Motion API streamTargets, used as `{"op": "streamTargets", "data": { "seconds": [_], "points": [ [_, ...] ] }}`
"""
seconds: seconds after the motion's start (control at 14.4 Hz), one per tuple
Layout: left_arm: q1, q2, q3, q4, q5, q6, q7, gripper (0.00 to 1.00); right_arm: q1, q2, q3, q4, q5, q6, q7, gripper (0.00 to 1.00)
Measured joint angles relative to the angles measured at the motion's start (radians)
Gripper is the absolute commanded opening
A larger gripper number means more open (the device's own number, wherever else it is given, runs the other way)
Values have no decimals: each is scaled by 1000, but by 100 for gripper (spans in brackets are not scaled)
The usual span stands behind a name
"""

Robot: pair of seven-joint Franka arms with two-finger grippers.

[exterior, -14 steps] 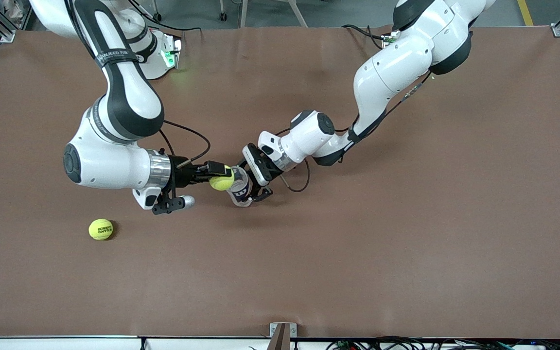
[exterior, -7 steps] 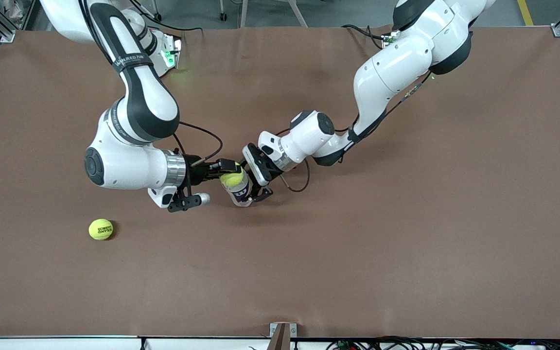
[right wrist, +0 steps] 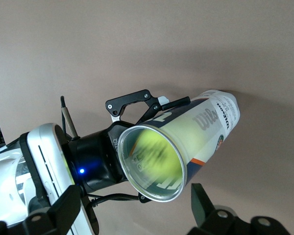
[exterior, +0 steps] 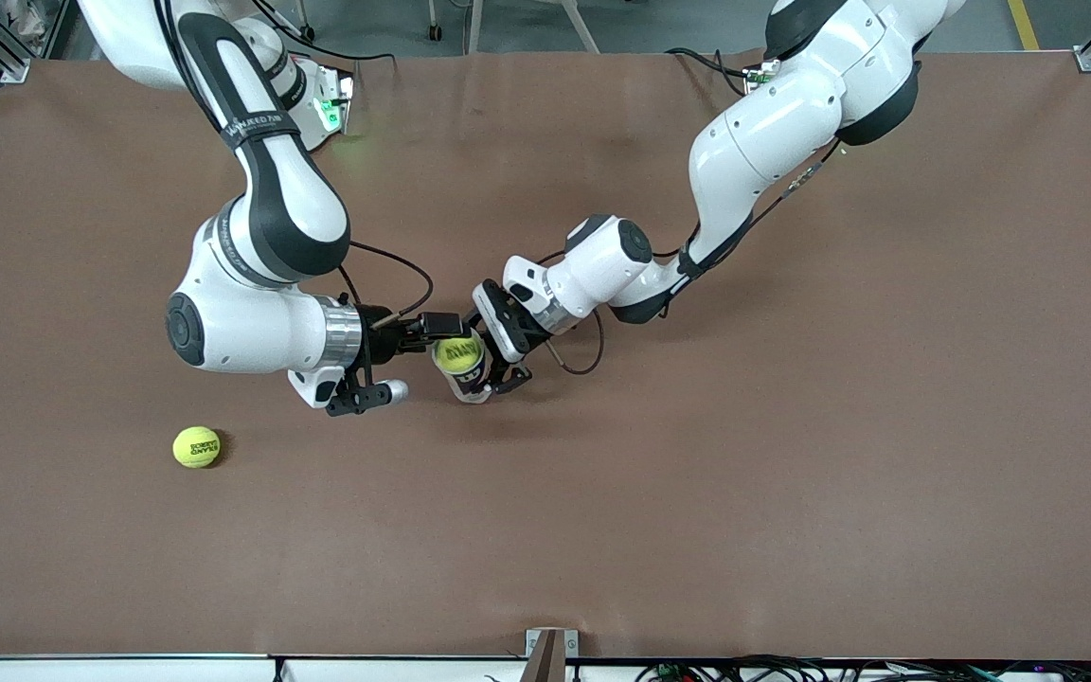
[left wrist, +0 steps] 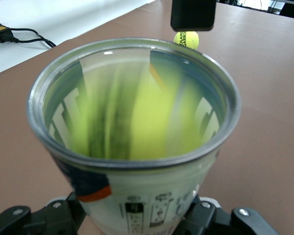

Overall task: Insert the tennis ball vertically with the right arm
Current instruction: 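Lower the ball into the tube opening and open the right gripper, then move the right gripper to the second tennis ball and grasp it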

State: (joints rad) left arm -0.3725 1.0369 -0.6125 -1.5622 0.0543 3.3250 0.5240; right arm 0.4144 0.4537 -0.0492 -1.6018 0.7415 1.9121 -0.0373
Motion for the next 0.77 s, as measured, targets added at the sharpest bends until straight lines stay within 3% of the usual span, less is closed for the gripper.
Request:
{"op": "streamTargets", "data": {
  "seconds": [0.28,0.42,0.77],
  "points": [
    [1,0,1,0,0,0,0,77,-2,0,-10,3,-1,0,1,100],
    [3,0,1,1,0,0,0,77,-12,0,-45,10,-32,0,1,100],
    [4,0,1,1,0,0,0,77,-133,0,-95,34,-344,-11,-3,100]
  ]
}}
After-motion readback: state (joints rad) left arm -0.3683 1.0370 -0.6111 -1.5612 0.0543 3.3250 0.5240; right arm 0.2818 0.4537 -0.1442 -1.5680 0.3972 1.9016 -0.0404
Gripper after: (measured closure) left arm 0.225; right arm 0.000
